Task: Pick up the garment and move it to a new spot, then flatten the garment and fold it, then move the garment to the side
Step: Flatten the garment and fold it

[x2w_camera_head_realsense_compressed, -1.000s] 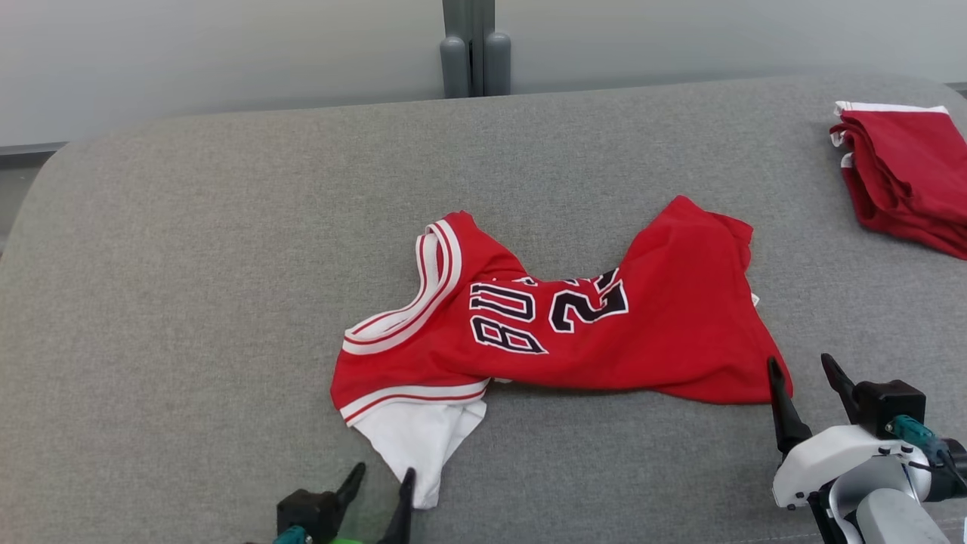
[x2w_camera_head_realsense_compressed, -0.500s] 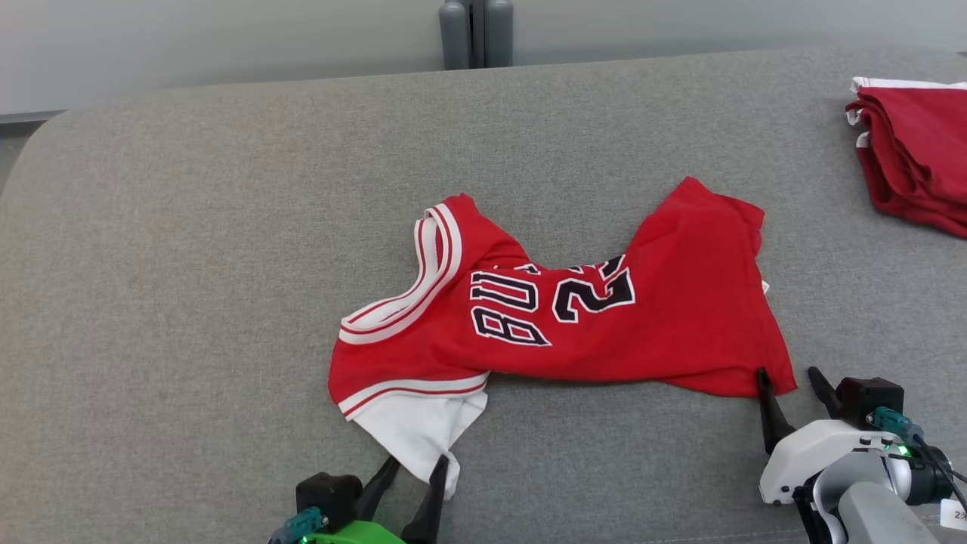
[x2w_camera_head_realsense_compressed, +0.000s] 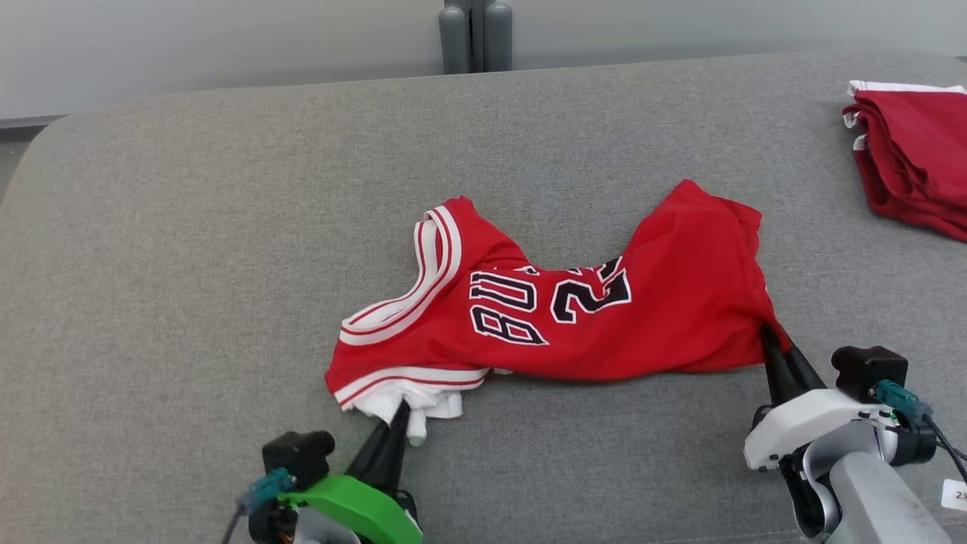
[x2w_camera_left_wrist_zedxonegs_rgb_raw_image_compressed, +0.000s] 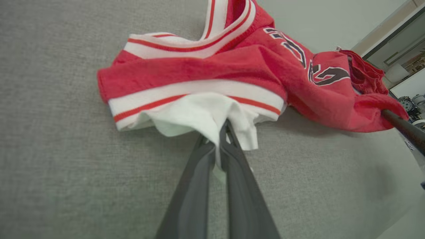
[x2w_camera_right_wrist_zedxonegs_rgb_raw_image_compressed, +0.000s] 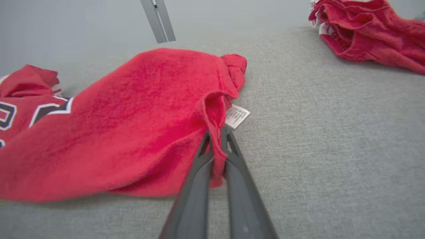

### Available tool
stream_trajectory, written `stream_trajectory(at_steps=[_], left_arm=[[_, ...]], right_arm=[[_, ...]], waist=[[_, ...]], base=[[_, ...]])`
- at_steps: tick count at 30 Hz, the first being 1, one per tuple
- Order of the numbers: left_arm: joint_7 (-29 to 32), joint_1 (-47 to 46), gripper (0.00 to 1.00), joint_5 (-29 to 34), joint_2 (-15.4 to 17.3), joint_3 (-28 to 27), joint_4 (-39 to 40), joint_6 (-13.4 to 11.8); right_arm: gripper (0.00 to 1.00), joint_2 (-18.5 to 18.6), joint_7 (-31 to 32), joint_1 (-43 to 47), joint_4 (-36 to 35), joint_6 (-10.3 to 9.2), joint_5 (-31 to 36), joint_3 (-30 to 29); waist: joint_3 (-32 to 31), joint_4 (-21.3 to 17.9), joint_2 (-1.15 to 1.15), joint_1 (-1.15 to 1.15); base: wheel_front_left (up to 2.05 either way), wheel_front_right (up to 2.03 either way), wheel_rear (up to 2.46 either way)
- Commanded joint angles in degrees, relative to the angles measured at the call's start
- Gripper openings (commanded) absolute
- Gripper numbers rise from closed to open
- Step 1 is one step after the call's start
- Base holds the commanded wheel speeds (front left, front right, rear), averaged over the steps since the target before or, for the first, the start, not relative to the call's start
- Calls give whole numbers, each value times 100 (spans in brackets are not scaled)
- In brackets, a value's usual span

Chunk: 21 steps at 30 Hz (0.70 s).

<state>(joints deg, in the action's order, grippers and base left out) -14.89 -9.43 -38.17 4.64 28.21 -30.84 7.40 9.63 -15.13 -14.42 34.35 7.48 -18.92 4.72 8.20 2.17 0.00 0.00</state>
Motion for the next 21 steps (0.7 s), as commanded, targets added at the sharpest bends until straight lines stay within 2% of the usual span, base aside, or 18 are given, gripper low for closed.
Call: stream_trajectory(at_steps=[1, 4, 9, 15, 21], left_arm=[[-30, -145, 0, 14, 87, -115, 133, 9], [-33, -371, 0, 40, 254, -374, 454, 9], [52, -1080, 0, -35, 572, -530, 768, 9], [628, -2517, 0, -332, 965, -589, 933, 9], [1148, -4419, 0, -780, 1168, -730, 509, 8]], right_arm=[[0, 43, 1, 5, -163, 2, -66, 0], [0, 112, 0, -182, -538, 2, -174, 100], [0, 263, 0, -772, -766, 2, -499, 392], [0, 448, 128, -2171, -489, 2, -1082, 820], [0, 566, 510, -4034, 136, 2, -1607, 1032]], waist=[[-6, -21, 0, 0], [15, -60, 0, 0], [131, -144, 0, 0], [596, -188, 0, 0], [1208, -187, 0, 0]], base=[[0, 0, 0], [0, 0, 0], [0, 0, 0], [0, 0, 0], [0, 0, 0]])
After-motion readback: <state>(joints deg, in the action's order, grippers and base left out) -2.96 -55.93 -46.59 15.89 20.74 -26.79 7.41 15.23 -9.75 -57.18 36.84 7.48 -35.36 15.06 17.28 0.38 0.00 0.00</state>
